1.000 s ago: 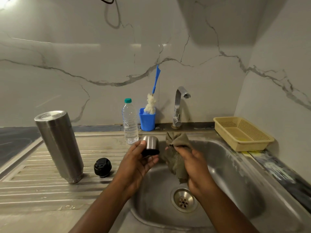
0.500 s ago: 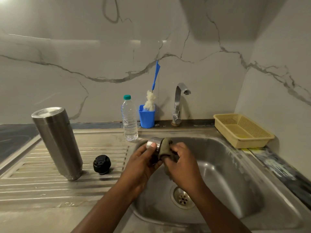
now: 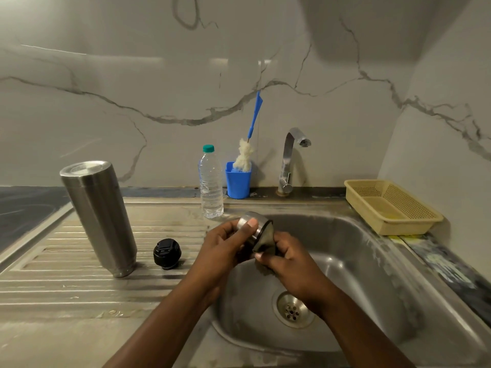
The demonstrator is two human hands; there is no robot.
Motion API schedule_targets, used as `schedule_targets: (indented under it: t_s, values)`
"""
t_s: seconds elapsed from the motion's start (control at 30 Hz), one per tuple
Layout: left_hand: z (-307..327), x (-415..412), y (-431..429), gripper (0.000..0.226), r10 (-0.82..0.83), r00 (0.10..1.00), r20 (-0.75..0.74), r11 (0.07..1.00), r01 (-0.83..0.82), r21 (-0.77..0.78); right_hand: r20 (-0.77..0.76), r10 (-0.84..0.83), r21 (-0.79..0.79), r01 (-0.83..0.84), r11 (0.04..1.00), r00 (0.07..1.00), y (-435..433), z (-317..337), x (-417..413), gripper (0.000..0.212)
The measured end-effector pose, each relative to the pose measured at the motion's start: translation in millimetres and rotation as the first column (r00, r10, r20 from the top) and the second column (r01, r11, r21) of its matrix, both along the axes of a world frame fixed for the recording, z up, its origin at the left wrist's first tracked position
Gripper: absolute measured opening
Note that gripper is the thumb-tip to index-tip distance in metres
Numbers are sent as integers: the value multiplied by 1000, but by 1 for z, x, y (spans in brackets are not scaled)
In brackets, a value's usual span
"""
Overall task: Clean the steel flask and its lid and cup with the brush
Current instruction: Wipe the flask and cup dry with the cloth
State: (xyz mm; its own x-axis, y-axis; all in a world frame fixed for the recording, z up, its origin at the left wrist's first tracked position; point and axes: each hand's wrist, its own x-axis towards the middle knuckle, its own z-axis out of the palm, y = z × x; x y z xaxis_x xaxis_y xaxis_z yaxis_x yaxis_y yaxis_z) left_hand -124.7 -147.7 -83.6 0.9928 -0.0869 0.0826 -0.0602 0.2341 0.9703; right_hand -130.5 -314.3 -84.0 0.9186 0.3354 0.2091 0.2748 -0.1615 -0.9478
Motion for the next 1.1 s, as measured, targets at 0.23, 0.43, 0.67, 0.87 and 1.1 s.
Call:
schedule_targets:
  t_s: [0.23,0.43,0.67,0.87,1.1]
  values:
    - [-10,2,-2,69,188,979,-83,957,-164,240,470,80,-671,297,680,879,-6,-12,5,18]
    - [-8,-1,-2,50,127,991,-38,980,-119,162,238,-28,-513,150,845,971,-5,-7,2,21]
    - [2,1,3,30,-92,996,-19,992,90,-84,-372,123,386,33,922,920,-1,12,-5,32]
    - [7,5,8,23,-63,997,-53,998,62,-17,-382,148,450,44,892,912,7,6,0,37]
    - [6,3,12,52,224,974,42,924,-226,307,419,-26,-541,273,795,907,0,-11,3,21]
